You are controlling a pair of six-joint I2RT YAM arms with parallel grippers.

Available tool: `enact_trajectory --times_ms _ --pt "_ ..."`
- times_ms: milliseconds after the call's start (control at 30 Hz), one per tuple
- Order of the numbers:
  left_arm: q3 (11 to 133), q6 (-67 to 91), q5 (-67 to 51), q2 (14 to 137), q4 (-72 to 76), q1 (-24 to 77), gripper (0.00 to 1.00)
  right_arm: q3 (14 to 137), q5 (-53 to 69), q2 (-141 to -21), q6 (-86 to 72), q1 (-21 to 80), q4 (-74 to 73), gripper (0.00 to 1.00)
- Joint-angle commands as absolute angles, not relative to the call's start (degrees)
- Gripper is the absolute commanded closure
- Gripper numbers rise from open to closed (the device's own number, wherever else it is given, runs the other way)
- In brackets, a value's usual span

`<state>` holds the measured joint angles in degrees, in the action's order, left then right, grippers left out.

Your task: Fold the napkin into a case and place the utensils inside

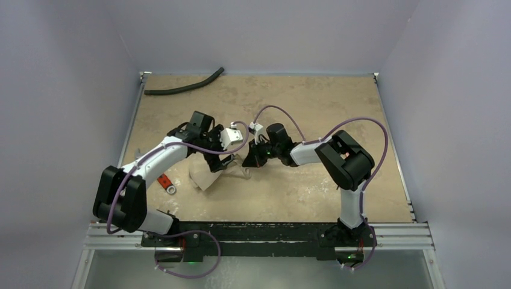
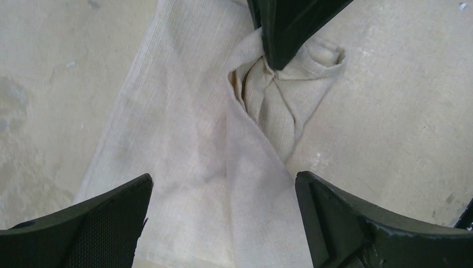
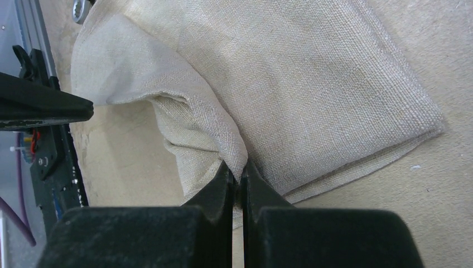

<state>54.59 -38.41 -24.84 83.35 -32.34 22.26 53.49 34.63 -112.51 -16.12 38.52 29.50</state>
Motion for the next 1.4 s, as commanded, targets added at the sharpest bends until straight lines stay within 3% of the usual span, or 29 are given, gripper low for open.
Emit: enact_trajectory --times_ms 0,333,633,1033,1367 --pt "51.1 -33.4 -18.1 79.6 -27.0 22.9 0.01 53.3 33.0 -116.2 -17.8 38.4 19.0 1.00" --pt "47.3 -29.3 -15.5 80.0 -23.3 24.9 0.01 54.2 32.9 -116.0 -17.3 37.8 16.8 1.00" --pt "54.8 -22.4 -20.5 81.0 -26.6 25.5 0.01 53.5 31.9 -116.4 -17.3 37.6 16.9 1.00" --pt "49.2 -24.8 -9.1 83.3 -20.8 28.6 0.01 53.3 31.8 -116.1 -17.0 37.4 16.7 1.00" --pt "49.1 -29.4 -1.5 86.9 -20.5 28.6 0.11 52.1 32.3 -115.9 -17.0 37.1 17.6 1.00"
